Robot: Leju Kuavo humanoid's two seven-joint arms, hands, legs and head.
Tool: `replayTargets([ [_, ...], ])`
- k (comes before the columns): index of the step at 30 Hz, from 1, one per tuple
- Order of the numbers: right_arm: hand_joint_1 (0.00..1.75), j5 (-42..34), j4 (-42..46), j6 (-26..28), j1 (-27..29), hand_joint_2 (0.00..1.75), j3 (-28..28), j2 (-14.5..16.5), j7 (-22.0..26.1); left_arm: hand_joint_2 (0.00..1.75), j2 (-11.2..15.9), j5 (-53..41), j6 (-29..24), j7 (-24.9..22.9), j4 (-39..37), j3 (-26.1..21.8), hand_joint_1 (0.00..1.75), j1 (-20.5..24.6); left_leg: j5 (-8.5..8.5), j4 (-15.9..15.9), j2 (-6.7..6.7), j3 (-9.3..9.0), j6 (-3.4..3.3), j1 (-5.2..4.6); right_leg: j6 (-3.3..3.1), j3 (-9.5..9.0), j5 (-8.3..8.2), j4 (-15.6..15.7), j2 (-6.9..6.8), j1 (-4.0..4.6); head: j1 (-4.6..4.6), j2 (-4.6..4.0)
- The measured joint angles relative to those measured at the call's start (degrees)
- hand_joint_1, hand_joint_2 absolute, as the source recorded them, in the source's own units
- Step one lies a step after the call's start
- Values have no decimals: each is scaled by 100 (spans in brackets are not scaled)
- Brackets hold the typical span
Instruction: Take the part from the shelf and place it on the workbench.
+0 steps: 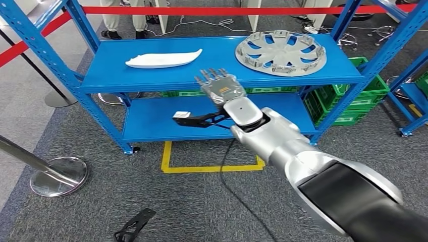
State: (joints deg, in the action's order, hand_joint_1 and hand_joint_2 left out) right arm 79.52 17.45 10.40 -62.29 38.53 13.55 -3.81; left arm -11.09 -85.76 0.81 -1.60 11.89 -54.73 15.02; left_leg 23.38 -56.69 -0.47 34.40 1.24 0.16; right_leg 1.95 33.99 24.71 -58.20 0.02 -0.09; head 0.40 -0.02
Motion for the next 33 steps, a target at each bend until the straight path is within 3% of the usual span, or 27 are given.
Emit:
replayTargets([
  [5,0,-166,-75,-100,0,175,-223,-401,-392,175,27,-5,-12,0,0,-1,0,-16,-4,0,-4,6,-6,0,0,1,0,1,-12,0,1,0],
  [13,0,-331,-176,-180,140,175,-601,-1026,-625,175,102,-14,-17,0,1,-2,0,-52,-4,0,-4,8,-7,-4,2,4,-2,2,-9,-3,1,1],
  [26,0,-422,-268,-417,429,175,-871,-1483,-901,175,167,-28,-31,-2,1,-7,0,-60,-4,0,-4,14,-8,-7,4,8,-3,2,-8,-3,2,0],
  [33,0,-504,-278,-419,472,175,-979,-1544,-811,175,188,-33,-31,-2,1,-9,0,-66,-5,0,-3,15,-9,-7,6,11,-4,2,-9,-5,1,0],
])
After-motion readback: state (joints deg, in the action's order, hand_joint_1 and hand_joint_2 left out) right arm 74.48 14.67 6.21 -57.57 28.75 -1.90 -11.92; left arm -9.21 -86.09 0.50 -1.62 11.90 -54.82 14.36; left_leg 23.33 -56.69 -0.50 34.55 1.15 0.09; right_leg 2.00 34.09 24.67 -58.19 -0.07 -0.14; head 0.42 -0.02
